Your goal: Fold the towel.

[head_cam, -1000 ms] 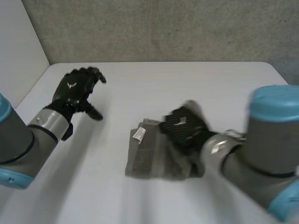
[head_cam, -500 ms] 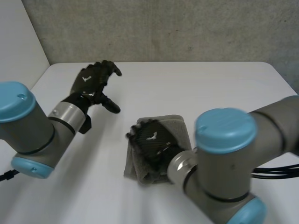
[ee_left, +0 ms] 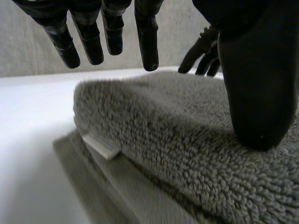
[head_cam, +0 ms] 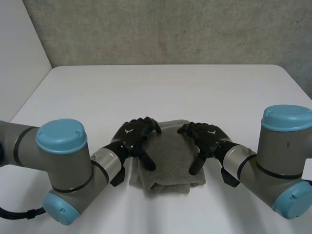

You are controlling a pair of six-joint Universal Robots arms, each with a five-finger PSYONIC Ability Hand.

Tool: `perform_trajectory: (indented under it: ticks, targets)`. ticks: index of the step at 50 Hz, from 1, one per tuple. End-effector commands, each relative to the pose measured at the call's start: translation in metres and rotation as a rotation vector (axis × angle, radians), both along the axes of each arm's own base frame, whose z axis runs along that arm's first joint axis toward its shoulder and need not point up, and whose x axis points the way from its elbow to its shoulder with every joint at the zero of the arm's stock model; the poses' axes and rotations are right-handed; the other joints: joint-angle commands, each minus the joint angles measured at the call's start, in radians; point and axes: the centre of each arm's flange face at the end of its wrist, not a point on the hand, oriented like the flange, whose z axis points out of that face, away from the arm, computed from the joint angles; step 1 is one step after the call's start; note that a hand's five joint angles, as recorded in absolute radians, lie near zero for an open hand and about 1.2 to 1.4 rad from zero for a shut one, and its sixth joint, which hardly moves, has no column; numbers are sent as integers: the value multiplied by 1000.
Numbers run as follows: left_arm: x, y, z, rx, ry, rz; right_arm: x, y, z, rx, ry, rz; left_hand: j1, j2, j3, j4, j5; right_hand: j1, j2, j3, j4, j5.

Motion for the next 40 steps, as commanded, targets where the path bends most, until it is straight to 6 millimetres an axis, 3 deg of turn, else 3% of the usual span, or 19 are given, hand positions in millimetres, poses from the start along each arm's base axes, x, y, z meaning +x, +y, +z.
perform_trajectory:
  ticks: [1,8,13,14,15,16,18,19,20,21,22,23,25,26,27,28,29,35,40]
  targets:
    - [1,-2,-12,21,-20,14,3,2,-12,5,27,12,-76,-62,-76,-75,-46,-59,-73,-76,-86,-61]
    - [1,-4,-8,13,-17,18,3,1,-11,-9,33,12,-79,-64,-79,-77,-49,-59,-73,-76,-86,-61]
    - [3,-5,7,-7,-3,25,3,-3,9,-62,19,-6,-79,-64,-79,-78,-49,-59,-73,-76,-86,-61]
    - [3,-5,7,-7,-3,25,3,-4,22,-98,5,-14,-79,-64,-79,-78,-49,-59,-73,-76,-86,-61]
    - [4,-6,17,-23,4,32,2,-4,36,-135,-10,-24,-79,-64,-79,-78,-49,-59,-73,-76,-86,-61]
    - [6,-7,26,-40,12,47,2,-4,36,-135,-11,-24,-79,-64,-79,-78,-49,-59,-73,-76,-86,-61]
    - [7,-9,36,-64,22,68,0,-5,64,-213,-40,-51,-79,-64,-79,-78,-49,-59,-73,-76,-86,-61]
    - [8,-12,49,-95,35,92,0,-5,64,-213,-40,-51,-79,-64,-79,-78,-49,-59,-73,-76,-86,-61]
    - [8,-12,49,-95,35,93,-1,-5,81,-257,-57,-73,-79,-64,-79,-78,-49,-59,-73,-76,-86,-61]
    - [11,-16,65,-127,50,123,-1,-5,81,-257,-57,-74,-79,-64,-79,-78,-49,-59,-73,-76,-86,-61]
    - [15,-19,82,-152,60,147,-4,-5,96,-295,-65,-103,-79,-64,-79,-78,-49,-59,-73,-76,-86,-61]
    - [15,-19,82,-152,60,147,-8,-5,114,-334,-77,-135,-79,-64,-79,-78,-49,-59,-73,-76,-86,-61]
    - [18,-18,99,-170,69,159,-11,-4,132,-368,-86,-166,-79,-64,-79,-78,-49,-59,-73,-76,-86,-61]
    - [20,-18,115,-183,79,166,-15,-2,147,-394,-93,-195,-79,-64,-79,-78,-49,-59,-73,-76,-86,-61]
    - [23,-16,132,-193,85,171,-15,-2,147,-394,-93,-196,-79,-64,-79,-78,-49,-59,-73,-76,-86,-61]
    - [23,-16,132,-193,85,171,-18,-1,161,-418,-101,-221,-79,-64,-79,-78,-49,-59,-73,-76,-86,-61]
    - [25,-14,147,-197,87,175,-22,1,172,-436,-106,-246,-79,-64,-79,-78,-49,-59,-73,-76,-86,-61]
    - [39,-10,192,-194,83,212,-31,5,187,-453,-99,-309,-79,-64,-79,-78,-49,-59,-73,-76,-86,-61]
    - [51,-8,204,-173,66,257,-37,7,192,-470,-83,-336,-79,-64,-79,-78,-49,-59,-73,-76,-86,-61]
